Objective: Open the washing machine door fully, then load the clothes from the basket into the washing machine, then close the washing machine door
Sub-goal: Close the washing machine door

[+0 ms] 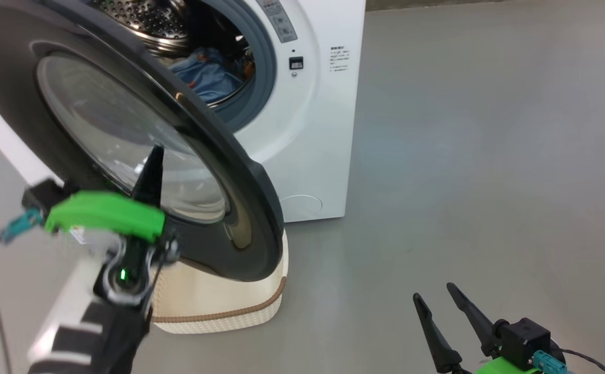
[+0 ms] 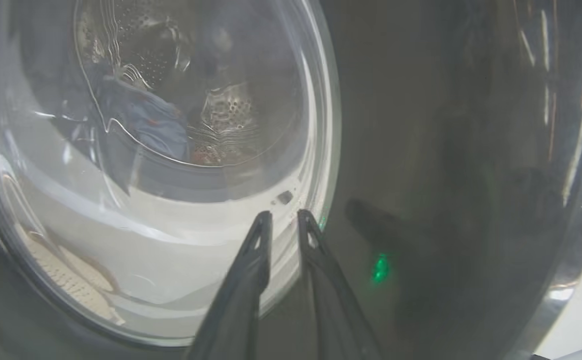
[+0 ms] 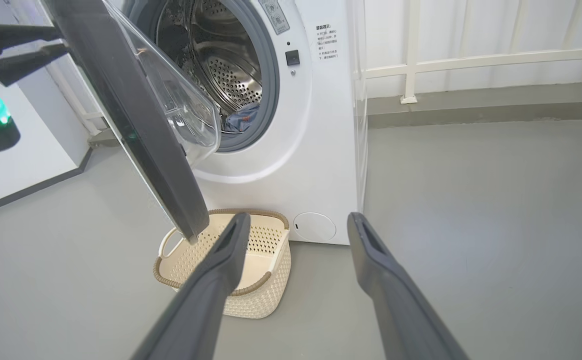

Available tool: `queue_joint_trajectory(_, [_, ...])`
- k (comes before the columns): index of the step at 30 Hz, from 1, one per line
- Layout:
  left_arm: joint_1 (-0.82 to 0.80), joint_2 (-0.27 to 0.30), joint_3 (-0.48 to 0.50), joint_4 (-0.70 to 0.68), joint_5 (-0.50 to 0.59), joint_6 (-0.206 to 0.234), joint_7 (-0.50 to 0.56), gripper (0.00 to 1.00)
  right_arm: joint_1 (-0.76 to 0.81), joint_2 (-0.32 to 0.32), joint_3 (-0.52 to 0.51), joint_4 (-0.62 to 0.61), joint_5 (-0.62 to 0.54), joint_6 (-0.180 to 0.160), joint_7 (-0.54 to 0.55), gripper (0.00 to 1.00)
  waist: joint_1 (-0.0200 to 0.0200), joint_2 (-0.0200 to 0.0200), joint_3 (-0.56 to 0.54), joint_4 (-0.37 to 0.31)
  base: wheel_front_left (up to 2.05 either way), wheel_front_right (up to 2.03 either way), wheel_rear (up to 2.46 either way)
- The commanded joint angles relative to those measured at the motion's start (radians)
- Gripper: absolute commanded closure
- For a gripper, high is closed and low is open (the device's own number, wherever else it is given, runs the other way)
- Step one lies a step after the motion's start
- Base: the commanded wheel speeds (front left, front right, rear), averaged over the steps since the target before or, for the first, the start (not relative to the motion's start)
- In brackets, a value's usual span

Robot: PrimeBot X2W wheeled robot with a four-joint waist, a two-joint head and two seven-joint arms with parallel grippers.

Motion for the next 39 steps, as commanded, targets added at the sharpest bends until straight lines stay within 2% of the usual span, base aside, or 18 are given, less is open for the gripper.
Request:
queue_joint_trajectory(1, [0.004, 0.051, 0.016, -0.031, 0.018, -0.007, -0.018, 0.21, -0.031, 0.004, 0.014, -0.029, 0.0, 0.003, -0.005, 0.0, 0.0, 0.0, -0.003, 0.01, 0.0, 0.0, 0.0])
queue_joint_trajectory(3, [0.049, 0.081, -0.012, -0.047, 0.052, -0.007, -0.059, 0.0, -0.027, 0.008, 0.001, -0.032, -0.001, 0.003, -0.005, 0.0, 0.0, 0.0, -0.006, 0.022, 0.0, 0.0, 0.0])
queue_joint_trajectory(7, [0.141, 0.119, -0.031, -0.059, 0.104, -0.007, -0.112, 0.0, -0.015, 0.014, -0.016, -0.039, -0.005, 0.003, -0.005, 0.0, 0.0, 0.0, -0.015, 0.047, 0.0, 0.0, 0.0])
queue_joint_trajectory(10, [0.207, 0.148, -0.04, -0.047, 0.189, -0.007, -0.127, 0.0, -0.009, 0.016, -0.023, -0.041, -0.007, 0.003, -0.005, 0.0, 0.0, 0.0, -0.021, 0.056, 0.0, 0.0, 0.0])
queue_joint_trajectory(13, [0.265, 0.158, 0.013, -0.064, 0.315, 0.028, -0.131, 0.0, -0.006, 0.016, -0.031, -0.047, -0.01, 0.003, -0.005, 0.0, 0.0, 0.0, -0.025, 0.064, 0.0, 0.0, 0.0])
queue_joint_trajectory(16, [0.347, 0.128, 0.136, -0.14, 0.472, 0.084, -0.131, 0.0, -0.006, 0.015, -0.042, -0.057, -0.014, 0.003, -0.005, 0.0, 0.0, 0.0, -0.026, 0.066, 0.0, 0.0, 0.0])
queue_joint_trajectory(19, [0.451, 0.084, 0.24, -0.229, 0.629, 0.109, -0.131, 0.0, -0.004, 0.016, -0.048, -0.062, -0.017, 0.003, -0.005, 0.0, 0.0, 0.0, -0.031, 0.06, 0.0, 0.0, 0.0])
queue_joint_trajectory(23, [0.585, 0.021, 0.361, -0.319, 0.791, 0.113, -0.131, 0.0, 0.0, 0.019, -0.057, -0.067, -0.023, 0.003, -0.005, 0.0, 0.0, 0.0, -0.041, 0.043, 0.0, 0.0, 0.0])
queue_joint_trajectory(27, [0.688, -0.013, 0.428, -0.36, 0.937, 0.097, -0.132, 0.0, 0.006, 0.024, -0.066, -0.07, -0.024, 0.003, -0.005, 0.0, 0.0, 0.0, -0.051, 0.029, 0.0, 0.0, 0.0])
queue_joint_trajectory(32, [0.748, -0.04, 0.475, -0.386, 1.027, 0.084, -0.132, 0.0, 0.012, 0.027, -0.072, -0.071, -0.026, 0.003, -0.005, 0.0, 0.0, 0.0, -0.058, 0.021, 0.0, 0.0, 0.0])
queue_joint_trajectory(39, [0.782, -0.065, 0.531, -0.408, 1.099, 0.054, -0.132, 0.0, 0.016, 0.027, -0.083, -0.073, -0.03, 0.003, -0.005, 0.0, 0.0, 0.0, -0.059, 0.019, 0.0, 0.0, 0.0])
